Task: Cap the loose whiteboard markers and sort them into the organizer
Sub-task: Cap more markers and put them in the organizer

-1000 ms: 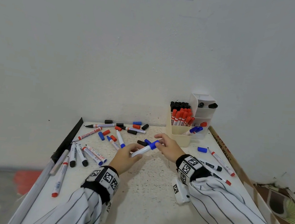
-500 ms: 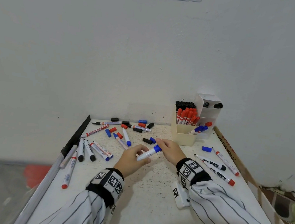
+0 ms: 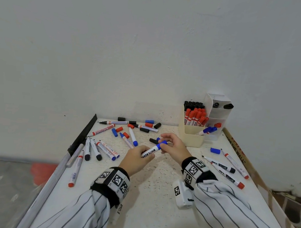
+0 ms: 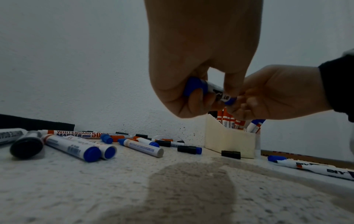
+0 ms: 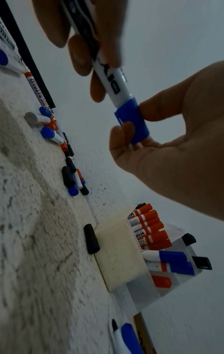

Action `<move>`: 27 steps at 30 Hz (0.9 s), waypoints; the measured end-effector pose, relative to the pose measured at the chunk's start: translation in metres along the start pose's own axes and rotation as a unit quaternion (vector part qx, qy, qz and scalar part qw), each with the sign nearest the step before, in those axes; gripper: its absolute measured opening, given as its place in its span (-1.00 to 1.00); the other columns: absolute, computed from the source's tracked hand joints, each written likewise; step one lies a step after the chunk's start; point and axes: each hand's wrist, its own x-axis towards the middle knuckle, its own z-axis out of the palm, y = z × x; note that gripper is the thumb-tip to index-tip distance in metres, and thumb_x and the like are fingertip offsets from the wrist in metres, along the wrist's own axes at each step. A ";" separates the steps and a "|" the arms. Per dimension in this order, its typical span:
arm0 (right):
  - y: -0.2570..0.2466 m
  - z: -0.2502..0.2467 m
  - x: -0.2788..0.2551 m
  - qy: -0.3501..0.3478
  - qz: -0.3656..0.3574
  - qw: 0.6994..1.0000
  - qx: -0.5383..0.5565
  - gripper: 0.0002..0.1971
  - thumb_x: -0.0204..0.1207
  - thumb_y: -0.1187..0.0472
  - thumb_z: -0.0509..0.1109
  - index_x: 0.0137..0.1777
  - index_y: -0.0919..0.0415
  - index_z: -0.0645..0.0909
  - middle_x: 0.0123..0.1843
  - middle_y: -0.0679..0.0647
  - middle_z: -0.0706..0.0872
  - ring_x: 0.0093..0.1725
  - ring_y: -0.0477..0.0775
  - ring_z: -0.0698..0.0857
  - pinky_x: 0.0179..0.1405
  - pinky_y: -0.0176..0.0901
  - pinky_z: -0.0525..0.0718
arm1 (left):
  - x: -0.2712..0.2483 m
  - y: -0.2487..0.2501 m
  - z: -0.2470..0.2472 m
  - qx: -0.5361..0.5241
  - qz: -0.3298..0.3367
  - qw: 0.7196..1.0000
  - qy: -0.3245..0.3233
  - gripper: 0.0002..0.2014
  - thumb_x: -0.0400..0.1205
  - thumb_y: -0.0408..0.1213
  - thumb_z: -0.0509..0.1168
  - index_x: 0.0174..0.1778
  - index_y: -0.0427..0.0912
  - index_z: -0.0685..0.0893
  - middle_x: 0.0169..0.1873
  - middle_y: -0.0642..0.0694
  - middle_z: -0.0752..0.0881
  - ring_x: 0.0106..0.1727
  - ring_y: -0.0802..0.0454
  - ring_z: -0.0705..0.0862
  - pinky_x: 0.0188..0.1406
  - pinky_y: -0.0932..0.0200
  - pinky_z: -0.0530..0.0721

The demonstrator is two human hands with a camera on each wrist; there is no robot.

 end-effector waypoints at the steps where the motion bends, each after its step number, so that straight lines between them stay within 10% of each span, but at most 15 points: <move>1: 0.000 0.000 0.000 0.001 -0.004 1.000 0.000 -0.80 0.52 0.40 0.34 0.07 0.15 0.53 0.00 0.11 0.65 -0.22 -0.05 0.65 -0.20 -0.25 0.67 | 0.000 -0.001 -0.001 -0.003 0.002 1.000 0.005 -0.82 0.63 -0.13 0.28 0.11 -0.07 0.61 -0.33 0.07 0.57 -0.39 0.24 0.50 -0.55 0.56 0.46; 6: -0.001 -0.001 0.000 -0.014 0.015 0.999 -0.043 -0.84 0.53 0.13 0.39 -0.14 0.22 0.55 -0.46 0.03 0.55 -0.57 -0.09 0.47 -0.46 -0.26 0.50 | 0.000 -0.001 -0.002 -0.020 0.007 1.000 -0.012 -0.90 0.68 -0.14 0.20 0.01 0.00 0.60 -0.34 0.09 0.58 -0.38 0.24 0.48 -0.50 0.52 0.43; 12: -0.005 0.004 0.003 -0.007 0.059 0.983 -0.176 -0.52 0.61 -0.19 0.09 -0.40 0.13 0.42 -0.49 -0.02 0.37 -0.47 -0.05 0.35 -0.38 -0.22 0.29 | -0.001 0.002 -0.001 -0.029 0.039 0.999 -0.009 -0.89 0.69 -0.16 0.18 -0.03 0.06 0.62 -0.44 0.11 0.52 -0.45 0.25 0.41 -0.46 0.53 0.41; 27: -0.020 0.010 0.001 0.070 0.071 0.989 -0.108 -0.62 0.59 0.18 0.18 -0.50 0.14 0.30 -0.52 0.01 0.24 -0.50 -0.04 0.22 -0.45 -0.18 0.19 | 0.002 0.019 0.006 0.077 0.032 0.996 -0.002 -0.70 0.73 -0.11 0.03 0.10 -0.16 0.62 -0.36 0.02 0.56 -0.33 0.10 0.49 -0.21 0.10 0.50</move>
